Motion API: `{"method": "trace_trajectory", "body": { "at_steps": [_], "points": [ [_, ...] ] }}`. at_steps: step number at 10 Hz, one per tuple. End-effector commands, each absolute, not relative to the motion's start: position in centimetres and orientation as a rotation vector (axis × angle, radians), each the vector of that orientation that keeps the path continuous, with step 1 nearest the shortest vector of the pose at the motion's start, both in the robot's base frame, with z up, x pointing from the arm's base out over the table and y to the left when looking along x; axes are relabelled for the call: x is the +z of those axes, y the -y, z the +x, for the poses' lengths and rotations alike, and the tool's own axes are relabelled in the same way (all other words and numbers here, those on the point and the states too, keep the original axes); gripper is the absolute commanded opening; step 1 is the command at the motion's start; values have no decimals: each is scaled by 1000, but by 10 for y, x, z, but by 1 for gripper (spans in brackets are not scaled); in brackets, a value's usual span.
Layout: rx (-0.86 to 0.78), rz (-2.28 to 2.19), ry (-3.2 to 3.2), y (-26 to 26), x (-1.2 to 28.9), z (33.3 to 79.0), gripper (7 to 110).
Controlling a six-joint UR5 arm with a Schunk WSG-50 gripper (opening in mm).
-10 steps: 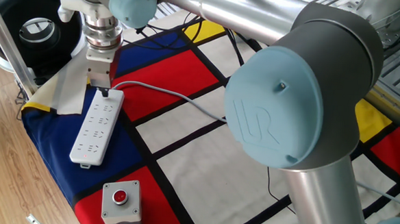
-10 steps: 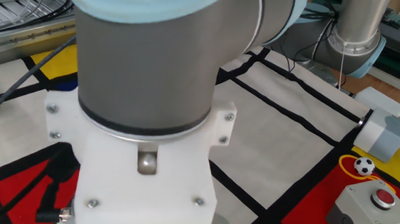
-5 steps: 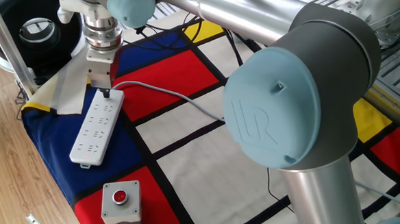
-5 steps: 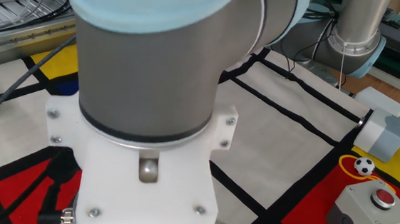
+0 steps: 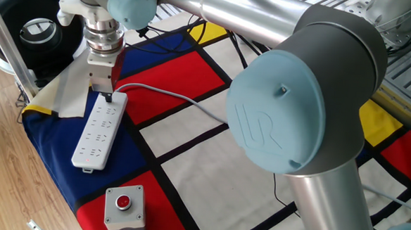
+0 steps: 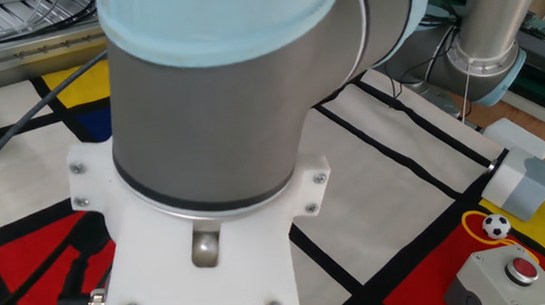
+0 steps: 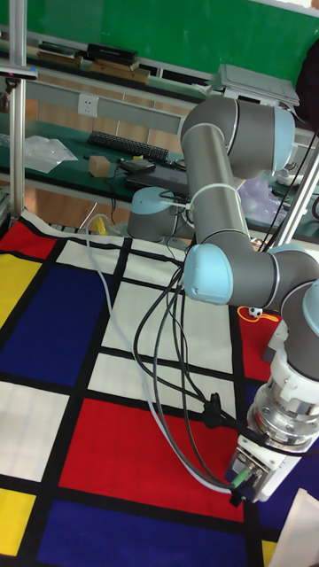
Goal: Turn off the power strip by pressing the button
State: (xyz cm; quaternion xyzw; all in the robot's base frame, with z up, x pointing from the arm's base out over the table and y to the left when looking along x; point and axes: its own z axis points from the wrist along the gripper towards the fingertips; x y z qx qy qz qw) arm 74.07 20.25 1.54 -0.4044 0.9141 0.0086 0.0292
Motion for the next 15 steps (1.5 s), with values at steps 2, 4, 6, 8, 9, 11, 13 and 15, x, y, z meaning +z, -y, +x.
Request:
{"method": "trace_trajectory", "body": {
  "at_steps": [2,4,6,8,9,11,13,15],
  "points": [
    [28,-1233,-2823,-201,15,743,88],
    [28,-1233,-2823,-201,14,743,88],
    [31,-1240,-2821,-201,14,743,88],
    [24,-1247,-2824,-199,14,742,88],
    [24,-1251,-2822,-199,14,742,88],
    [27,-1268,-2824,-199,14,740,88],
    [28,-1271,-2824,-199,14,740,88],
    [38,-1271,-2825,-200,14,739,88]
  ]
}}
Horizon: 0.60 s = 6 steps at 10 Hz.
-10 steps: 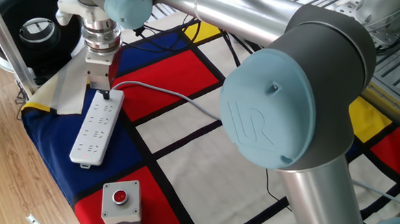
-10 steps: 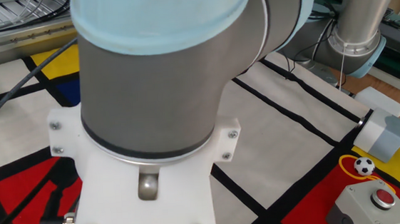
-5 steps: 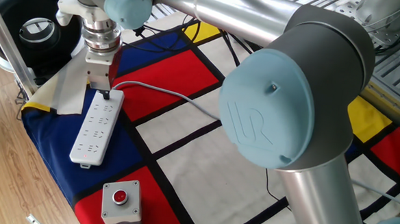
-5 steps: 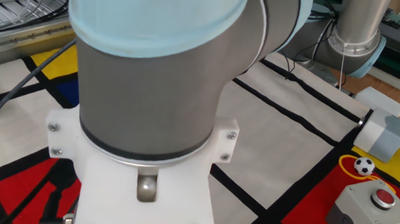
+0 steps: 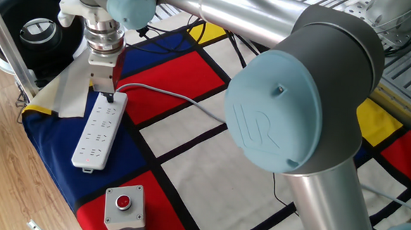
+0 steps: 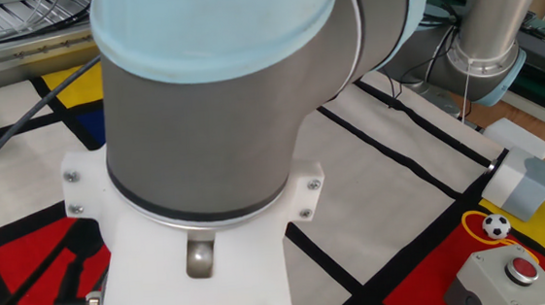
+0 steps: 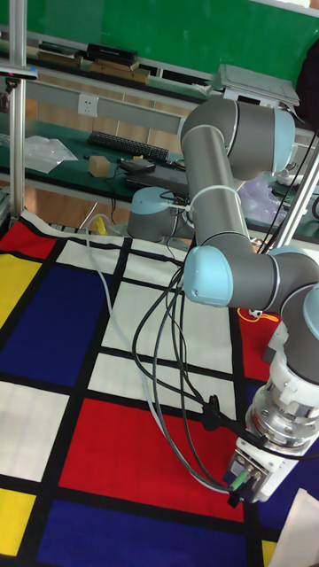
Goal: Turn off the power strip by pressing the button
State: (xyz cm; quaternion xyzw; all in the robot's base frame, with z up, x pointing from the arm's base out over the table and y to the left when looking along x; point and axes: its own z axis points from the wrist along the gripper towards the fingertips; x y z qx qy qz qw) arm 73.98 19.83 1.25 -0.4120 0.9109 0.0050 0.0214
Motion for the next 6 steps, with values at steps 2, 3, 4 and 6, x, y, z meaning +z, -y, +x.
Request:
{"method": "trace_trajectory", "body": {
  "at_steps": [2,3,4,6],
  "points": [
    [49,-1271,-2821,-202,13,740,88],
    [42,-1276,-2819,-201,13,740,88],
    [41,-1278,-2818,-201,12,741,88],
    [47,-1277,-2815,-202,12,742,88]
  ]
}}
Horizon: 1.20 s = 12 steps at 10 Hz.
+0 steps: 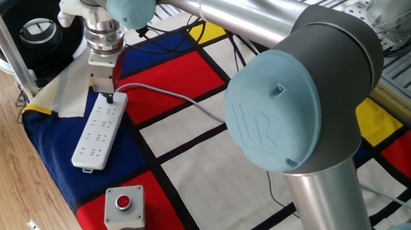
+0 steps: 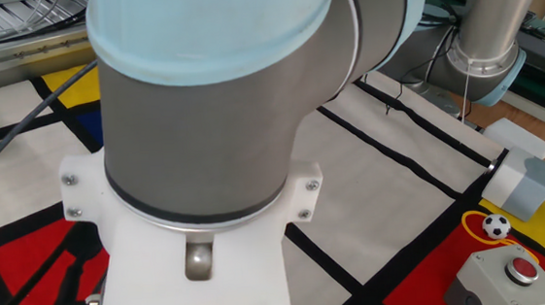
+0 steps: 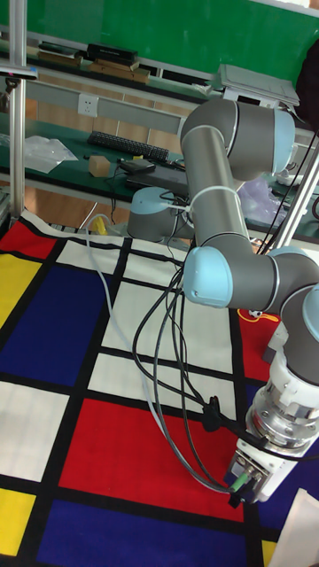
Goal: Turn off the power strip by pressing the button
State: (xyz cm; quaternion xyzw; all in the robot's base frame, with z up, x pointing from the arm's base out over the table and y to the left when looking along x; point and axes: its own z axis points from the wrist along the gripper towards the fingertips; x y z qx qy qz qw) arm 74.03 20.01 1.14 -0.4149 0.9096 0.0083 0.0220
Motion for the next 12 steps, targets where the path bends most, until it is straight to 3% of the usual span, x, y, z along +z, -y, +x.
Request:
{"method": "trace_trajectory", "body": {
  "at_steps": [1,12],
  "points": [
    [44,-1279,-2814,-202,11,743,88],
    [86,-1264,-2811,-205,22,739,88]
  ]
}}
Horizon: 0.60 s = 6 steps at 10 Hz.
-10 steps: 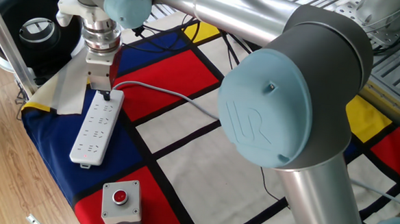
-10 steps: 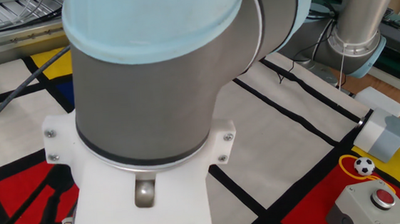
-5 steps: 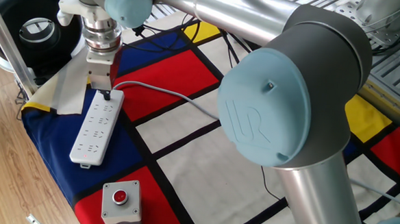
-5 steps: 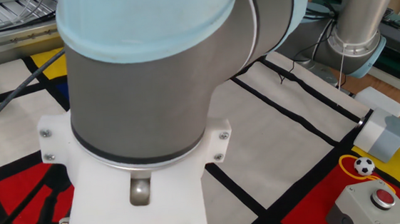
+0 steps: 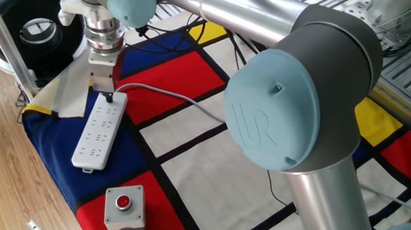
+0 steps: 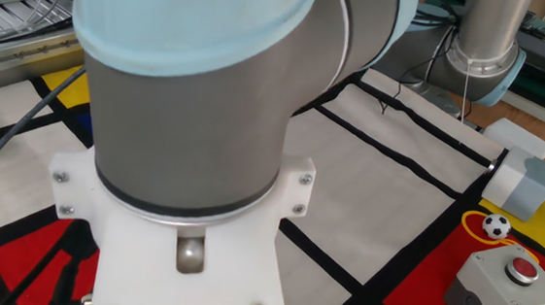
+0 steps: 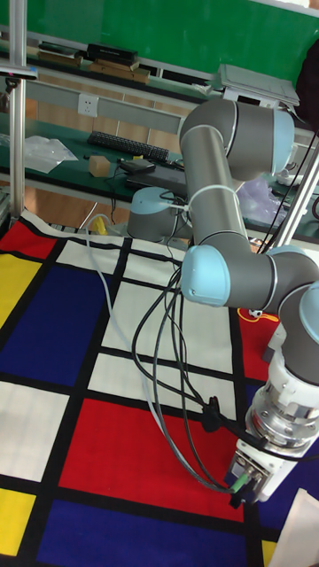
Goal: Turn off the power strip by pressing the button
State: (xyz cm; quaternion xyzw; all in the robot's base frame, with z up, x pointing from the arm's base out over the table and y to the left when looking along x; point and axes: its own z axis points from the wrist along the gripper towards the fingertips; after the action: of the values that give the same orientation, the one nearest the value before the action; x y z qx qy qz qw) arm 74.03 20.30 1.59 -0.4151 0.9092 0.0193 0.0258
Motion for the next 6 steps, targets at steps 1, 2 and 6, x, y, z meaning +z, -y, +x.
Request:
{"method": "trace_trajectory", "body": {
  "at_steps": [1,2,6],
  "points": [
    [93,-1259,-2813,-206,26,738,88],
    [104,-1254,-2812,-207,31,738,88],
    [173,-1187,-2814,-216,46,730,88]
  ]
}}
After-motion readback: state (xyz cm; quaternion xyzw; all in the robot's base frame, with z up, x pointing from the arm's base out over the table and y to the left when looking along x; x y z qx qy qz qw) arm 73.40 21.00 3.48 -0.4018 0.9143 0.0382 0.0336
